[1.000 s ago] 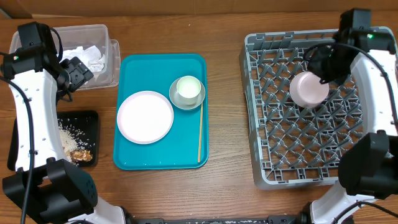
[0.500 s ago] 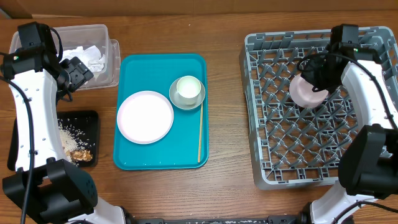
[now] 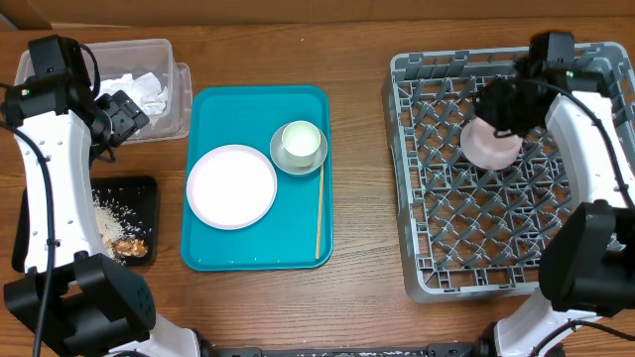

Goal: Sort waste into correct bins and load items into the dishwasher
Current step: 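Move the right gripper back to the white cup on the saucer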

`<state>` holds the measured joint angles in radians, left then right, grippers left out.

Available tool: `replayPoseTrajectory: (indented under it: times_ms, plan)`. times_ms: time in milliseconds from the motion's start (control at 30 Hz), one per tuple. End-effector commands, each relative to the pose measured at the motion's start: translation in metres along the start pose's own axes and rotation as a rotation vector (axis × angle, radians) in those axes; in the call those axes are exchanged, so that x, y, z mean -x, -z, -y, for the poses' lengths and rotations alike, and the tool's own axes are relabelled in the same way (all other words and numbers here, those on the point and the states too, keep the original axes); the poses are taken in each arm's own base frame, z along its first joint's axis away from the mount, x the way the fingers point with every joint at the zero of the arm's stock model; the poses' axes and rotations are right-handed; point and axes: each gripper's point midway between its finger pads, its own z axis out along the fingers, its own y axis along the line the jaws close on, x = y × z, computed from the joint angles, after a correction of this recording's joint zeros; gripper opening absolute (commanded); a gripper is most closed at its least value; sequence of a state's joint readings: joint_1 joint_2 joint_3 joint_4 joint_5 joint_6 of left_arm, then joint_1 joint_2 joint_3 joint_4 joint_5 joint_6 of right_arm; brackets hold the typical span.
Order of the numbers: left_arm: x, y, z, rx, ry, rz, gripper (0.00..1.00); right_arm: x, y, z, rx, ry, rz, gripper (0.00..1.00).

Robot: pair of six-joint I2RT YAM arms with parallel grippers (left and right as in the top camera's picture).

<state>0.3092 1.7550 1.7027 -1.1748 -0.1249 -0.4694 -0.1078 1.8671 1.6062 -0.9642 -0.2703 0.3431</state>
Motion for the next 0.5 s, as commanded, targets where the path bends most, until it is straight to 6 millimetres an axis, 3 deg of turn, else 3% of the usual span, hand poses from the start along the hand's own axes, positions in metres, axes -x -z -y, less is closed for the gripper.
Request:
replayPoseTrajectory:
  times_ms: [0,133,200,300,400,467]
  plan:
    - [0.006,0.008,0.000,-0.001,0.012,0.029,1.00,-0.016,0.037,-0.087,0.232,0.192,0.006,0.04]
    - [0.006,0.008,0.000,-0.001,0.012,0.029,1.00,-0.057,0.037,-0.156,0.319,0.360,-0.006,0.15]
    - [0.006,0.008,0.000,-0.001,0.012,0.029,1.00,-0.084,0.029,-0.190,0.337,0.457,-0.005,0.31]
    - [0.006,0.008,0.000,-0.001,0.012,0.029,1.00,-0.116,0.018,-0.224,0.304,0.558,0.030,0.48]
    - [0.006,0.008,0.000,-0.001,0.012,0.029,1.00,-0.157,0.007,-0.262,0.266,0.663,0.094,0.58]
    - [0.006,0.008,0.000,-0.001,0.012,0.029,1.00,-0.174,0.001,-0.274,0.244,0.708,0.124,0.61]
